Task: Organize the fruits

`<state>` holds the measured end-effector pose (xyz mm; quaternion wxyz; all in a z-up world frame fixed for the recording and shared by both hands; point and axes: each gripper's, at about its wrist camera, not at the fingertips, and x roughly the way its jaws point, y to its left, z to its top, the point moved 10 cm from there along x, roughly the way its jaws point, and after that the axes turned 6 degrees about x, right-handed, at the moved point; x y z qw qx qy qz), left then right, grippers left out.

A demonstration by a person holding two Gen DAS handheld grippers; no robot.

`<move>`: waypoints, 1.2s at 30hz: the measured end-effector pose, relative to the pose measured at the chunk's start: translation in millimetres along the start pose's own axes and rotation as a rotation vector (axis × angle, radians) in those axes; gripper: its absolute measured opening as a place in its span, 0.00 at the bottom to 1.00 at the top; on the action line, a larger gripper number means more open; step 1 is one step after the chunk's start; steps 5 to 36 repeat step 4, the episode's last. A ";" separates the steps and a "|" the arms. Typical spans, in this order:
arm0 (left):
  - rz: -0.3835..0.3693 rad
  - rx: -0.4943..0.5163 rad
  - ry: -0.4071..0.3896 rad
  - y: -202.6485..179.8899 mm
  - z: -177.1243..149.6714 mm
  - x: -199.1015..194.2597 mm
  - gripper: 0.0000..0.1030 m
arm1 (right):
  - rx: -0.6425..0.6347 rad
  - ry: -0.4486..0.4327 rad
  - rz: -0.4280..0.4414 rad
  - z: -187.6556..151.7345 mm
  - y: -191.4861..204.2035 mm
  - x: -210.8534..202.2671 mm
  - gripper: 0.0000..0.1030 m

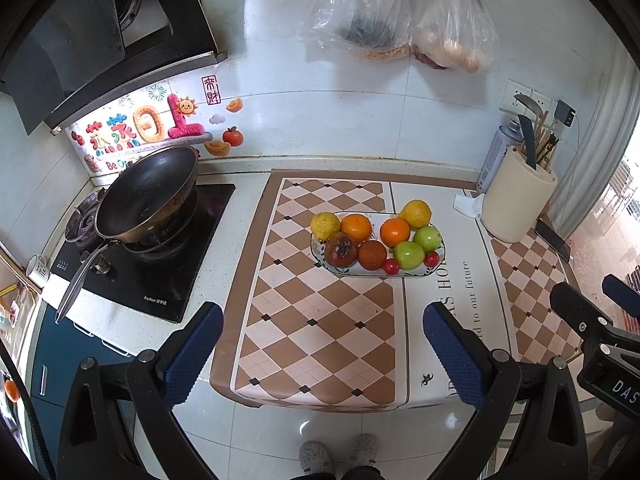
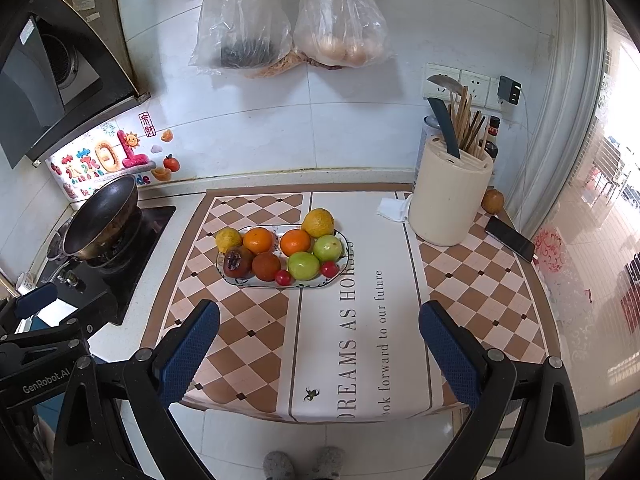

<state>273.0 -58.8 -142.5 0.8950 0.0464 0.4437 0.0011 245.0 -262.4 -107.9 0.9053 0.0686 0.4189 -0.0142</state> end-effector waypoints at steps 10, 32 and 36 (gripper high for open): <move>0.001 0.006 -0.007 0.1 1.0 -5.0 1.00 | -0.002 0.004 0.002 -3.2 3.7 -1.1 0.99; 0.001 0.006 -0.007 0.1 1.0 -5.0 1.00 | -0.002 0.004 0.002 -3.2 3.7 -1.1 0.99; 0.001 0.006 -0.007 0.1 1.0 -5.0 1.00 | -0.002 0.004 0.002 -3.2 3.7 -1.1 0.99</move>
